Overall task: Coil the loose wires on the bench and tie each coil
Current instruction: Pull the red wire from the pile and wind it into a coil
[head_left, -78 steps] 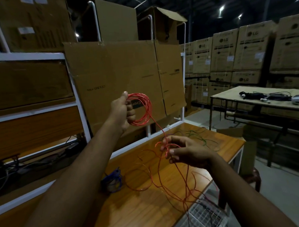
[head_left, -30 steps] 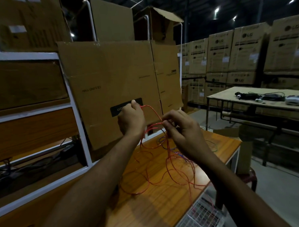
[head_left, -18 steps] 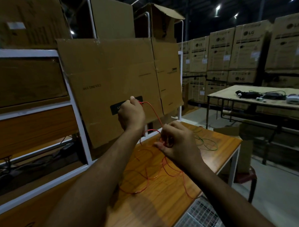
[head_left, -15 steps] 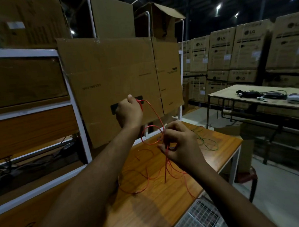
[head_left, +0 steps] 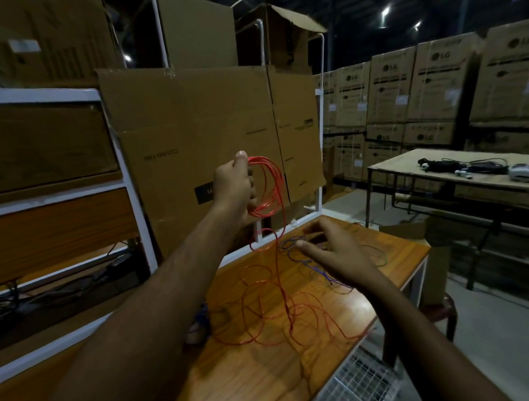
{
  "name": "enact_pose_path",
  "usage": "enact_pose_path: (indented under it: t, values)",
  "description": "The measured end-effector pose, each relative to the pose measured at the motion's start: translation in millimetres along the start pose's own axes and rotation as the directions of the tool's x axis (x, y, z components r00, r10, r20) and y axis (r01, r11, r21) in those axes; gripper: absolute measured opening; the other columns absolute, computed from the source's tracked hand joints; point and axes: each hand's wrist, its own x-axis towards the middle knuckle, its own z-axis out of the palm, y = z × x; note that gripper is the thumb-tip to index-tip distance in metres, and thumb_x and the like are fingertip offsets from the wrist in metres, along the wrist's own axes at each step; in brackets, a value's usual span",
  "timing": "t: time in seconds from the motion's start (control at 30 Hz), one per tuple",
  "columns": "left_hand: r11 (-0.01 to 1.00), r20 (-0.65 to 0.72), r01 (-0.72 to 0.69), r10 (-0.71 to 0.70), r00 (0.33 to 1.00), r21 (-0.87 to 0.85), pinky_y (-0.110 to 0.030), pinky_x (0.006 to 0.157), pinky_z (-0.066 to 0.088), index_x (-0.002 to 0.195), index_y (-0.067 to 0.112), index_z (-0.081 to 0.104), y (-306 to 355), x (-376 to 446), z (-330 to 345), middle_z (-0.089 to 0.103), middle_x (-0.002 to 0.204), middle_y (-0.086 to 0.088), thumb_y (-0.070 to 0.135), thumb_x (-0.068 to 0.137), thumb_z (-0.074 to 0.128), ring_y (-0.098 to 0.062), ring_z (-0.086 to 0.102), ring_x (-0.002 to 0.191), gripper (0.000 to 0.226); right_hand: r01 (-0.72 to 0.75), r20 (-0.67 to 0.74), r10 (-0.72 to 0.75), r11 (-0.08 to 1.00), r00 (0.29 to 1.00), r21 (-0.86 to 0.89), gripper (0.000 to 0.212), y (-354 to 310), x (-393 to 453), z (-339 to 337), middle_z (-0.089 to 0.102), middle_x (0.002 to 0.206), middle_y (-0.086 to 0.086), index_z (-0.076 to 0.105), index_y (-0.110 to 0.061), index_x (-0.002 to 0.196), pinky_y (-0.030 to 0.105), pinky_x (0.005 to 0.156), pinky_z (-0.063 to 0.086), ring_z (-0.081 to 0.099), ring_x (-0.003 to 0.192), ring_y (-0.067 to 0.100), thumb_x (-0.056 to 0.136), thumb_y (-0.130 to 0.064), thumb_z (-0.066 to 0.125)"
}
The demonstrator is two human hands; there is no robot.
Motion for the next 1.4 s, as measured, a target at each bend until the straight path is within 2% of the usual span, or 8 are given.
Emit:
enact_pose_path:
  t: [0.1,0.2,0.43,0.63,0.9,1.17,1.3,1.4]
  values:
    - [0.994,0.099,0.042,-0.033,0.995,-0.096,-0.024,0.043,0.022,0.081,0.018,0.045,3.6,0.6,0.6,0.034,0.058,0.005,0.037,0.106,0.038,-0.009,0.027,0.046,0.033,-0.095,0.200,0.067,0.986,0.978,0.134,0.071,-4.4,5.3,19.6,0.047,0.144,-0.009,0.043,-0.032,0.142,0.037,0.104,0.046,0.046,0.130,0.008,0.081,-0.055,0.071]
    - [0.986,0.173,0.092,-0.067,0.983,-0.140,-0.024,0.042,0.019,0.074,0.020,0.041,6.9,2.3,-1.9,0.030,0.054,0.007,0.039,0.106,0.037,-0.010,0.024,0.045,0.038,-0.124,0.271,0.041,0.948,0.962,0.295,0.042,-6.2,5.9,34.4,0.058,0.135,-0.008,0.060,-0.029,0.126,0.043,0.110,0.043,0.051,0.127,0.010,0.088,-0.044,0.067]
    - [0.964,0.286,0.203,-0.148,0.947,-0.172,-0.022,0.040,0.015,0.062,0.022,0.038,3.7,2.1,-23.7,0.024,0.054,0.006,0.045,0.105,0.036,-0.009,0.019,0.043,0.048,-0.121,0.008,0.201,0.556,0.980,0.822,0.022,-16.9,11.5,19.8,0.067,0.085,0.008,0.057,-0.007,0.110,0.027,0.055,0.052,0.063,0.062,0.018,0.103,-0.024,0.047]
    - [0.901,0.445,0.345,-0.204,0.872,-0.263,-0.019,0.036,0.013,0.063,0.023,0.035,-0.2,-3.0,-40.6,0.019,0.053,0.008,0.051,0.103,0.036,-0.006,0.018,0.039,0.049,-0.132,-0.239,0.384,0.727,0.892,0.674,0.020,1.9,33.8,0.2,0.066,0.087,0.008,0.058,-0.016,0.100,0.025,0.049,0.035,0.047,0.057,0.013,0.106,-0.026,0.042]
    - [0.927,0.261,0.243,-0.168,0.951,-0.287,-0.019,0.035,0.016,0.064,0.023,0.037,-2.5,2.0,-39.2,0.025,0.051,0.007,0.042,0.104,0.041,-0.007,0.019,0.039,0.045,-0.127,0.150,0.070,0.899,0.986,0.420,0.022,-1.3,9.6,14.1,0.058,0.083,-0.001,0.066,-0.012,0.103,0.022,0.062,0.041,0.051,0.072,0.013,0.104,-0.014,0.044]
    - [0.969,0.043,0.107,-0.100,0.994,-0.221,-0.021,0.035,0.021,0.073,0.019,0.043,-15.5,9.8,-28.5,0.033,0.052,0.006,0.040,0.105,0.041,-0.008,0.025,0.038,0.039,-0.071,0.498,-0.288,0.808,0.818,0.584,0.021,-50.4,-16.1,23.5,0.048,0.075,0.004,0.061,-0.013,0.102,0.028,0.060,0.028,0.041,0.066,0.016,0.102,-0.019,0.041]
    - [0.978,0.009,0.119,-0.120,0.993,-0.170,-0.022,0.036,0.022,0.074,0.018,0.046,-24.5,6.8,-34.7,0.034,0.055,0.005,0.040,0.105,0.041,-0.009,0.026,0.041,0.038,-0.197,0.392,-0.301,0.517,0.869,0.833,0.015,-63.6,-17.1,-1.0,0.055,0.089,0.001,0.063,-0.016,0.101,0.023,0.066,0.043,0.052,0.073,0.011,0.091,-0.022,0.054]
    - [0.975,0.010,0.145,-0.145,0.989,-0.167,-0.021,0.037,0.021,0.072,0.018,0.044,-31.6,3.0,-36.8,0.031,0.054,0.005,0.039,0.105,0.041,-0.009,0.023,0.041,0.039,-0.071,0.090,-0.020,0.451,0.996,0.890,0.014,-62.3,-5.5,-13.3,0.060,0.088,0.003,0.067,-0.014,0.096,0.026,0.067,0.053,0.060,0.075,0.012,0.094,-0.023,0.057]
